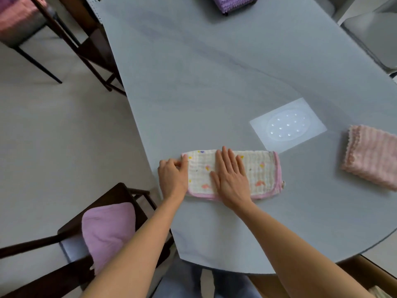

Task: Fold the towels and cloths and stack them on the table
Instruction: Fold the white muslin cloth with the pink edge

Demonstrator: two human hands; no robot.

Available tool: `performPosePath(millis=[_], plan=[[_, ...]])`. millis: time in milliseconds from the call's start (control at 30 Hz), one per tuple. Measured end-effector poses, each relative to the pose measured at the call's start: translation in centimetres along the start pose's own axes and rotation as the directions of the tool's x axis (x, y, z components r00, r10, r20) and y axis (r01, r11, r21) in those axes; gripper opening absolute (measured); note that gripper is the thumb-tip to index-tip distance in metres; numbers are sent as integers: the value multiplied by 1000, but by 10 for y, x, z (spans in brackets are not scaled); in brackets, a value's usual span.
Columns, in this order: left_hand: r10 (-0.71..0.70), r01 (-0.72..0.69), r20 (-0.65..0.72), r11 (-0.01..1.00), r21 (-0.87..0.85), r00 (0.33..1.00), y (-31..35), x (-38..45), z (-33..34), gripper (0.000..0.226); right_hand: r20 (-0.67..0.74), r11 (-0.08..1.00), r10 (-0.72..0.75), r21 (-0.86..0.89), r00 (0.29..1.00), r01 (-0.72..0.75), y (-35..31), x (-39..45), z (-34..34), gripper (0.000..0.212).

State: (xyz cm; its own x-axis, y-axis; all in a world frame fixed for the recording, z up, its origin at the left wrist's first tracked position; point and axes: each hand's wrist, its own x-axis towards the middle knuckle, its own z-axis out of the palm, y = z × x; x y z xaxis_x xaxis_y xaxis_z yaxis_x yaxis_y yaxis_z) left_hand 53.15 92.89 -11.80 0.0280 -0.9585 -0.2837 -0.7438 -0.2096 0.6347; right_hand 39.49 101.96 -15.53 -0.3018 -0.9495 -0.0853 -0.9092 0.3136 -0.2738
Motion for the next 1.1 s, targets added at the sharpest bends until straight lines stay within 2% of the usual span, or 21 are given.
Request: performPosePath(millis=[233,467,600,633,700,767,833,900,933,1000,1067,1100], plan=[[-76,70,-36,986,-148,996,-1,9,0,35,8,999,-12,-42,1000,12,-8,6,7,64],[-221,243,103,907,-345,970,5,16,-1,37,-6,999,-15,-52,1000,15,-13,8,9,63],[-256,342,247,834,-432,935,13,12,2,12,-31,998,-22,-52,999,21,-11,9,11,63],[-257,344,243,819,-459,935,14,10,4,7,-40,999,-26,-49,999,24,-10,9,12,63],[-164,198,117,886,-418,980,14,4,6,6,-54,999,-27,-37,998,25,-9,7,13,63],[24,-17,16,937,-350,1000,18,-9,5,17,-57,999,-31,-27,998,30,-9,5,14,63],[138,-111,36,906,-409,990,24,-21,1,26,-66,999,-41,4,997,41,-7,6,13,61],[185,-128,71,865,-485,980,24,-25,-1,25,-75,980,4,198,997,11,-9,13,9,59],[210,-148,78,865,-479,975,23,-25,-3,24,-61,924,68,381,996,-40,-13,16,4,58],[247,-151,146,866,-476,958,19,-23,-6,17,-11,687,224,711,975,-150,-25,17,-14,46],[260,-112,230,853,-510,938,22,-19,-8,5,33,459,351,865,936,-203,-36,17,-33,30],[258,-95,252,850,-518,933,25,-17,-7,6,41,402,378,893,925,-203,-40,18,-42,25]])
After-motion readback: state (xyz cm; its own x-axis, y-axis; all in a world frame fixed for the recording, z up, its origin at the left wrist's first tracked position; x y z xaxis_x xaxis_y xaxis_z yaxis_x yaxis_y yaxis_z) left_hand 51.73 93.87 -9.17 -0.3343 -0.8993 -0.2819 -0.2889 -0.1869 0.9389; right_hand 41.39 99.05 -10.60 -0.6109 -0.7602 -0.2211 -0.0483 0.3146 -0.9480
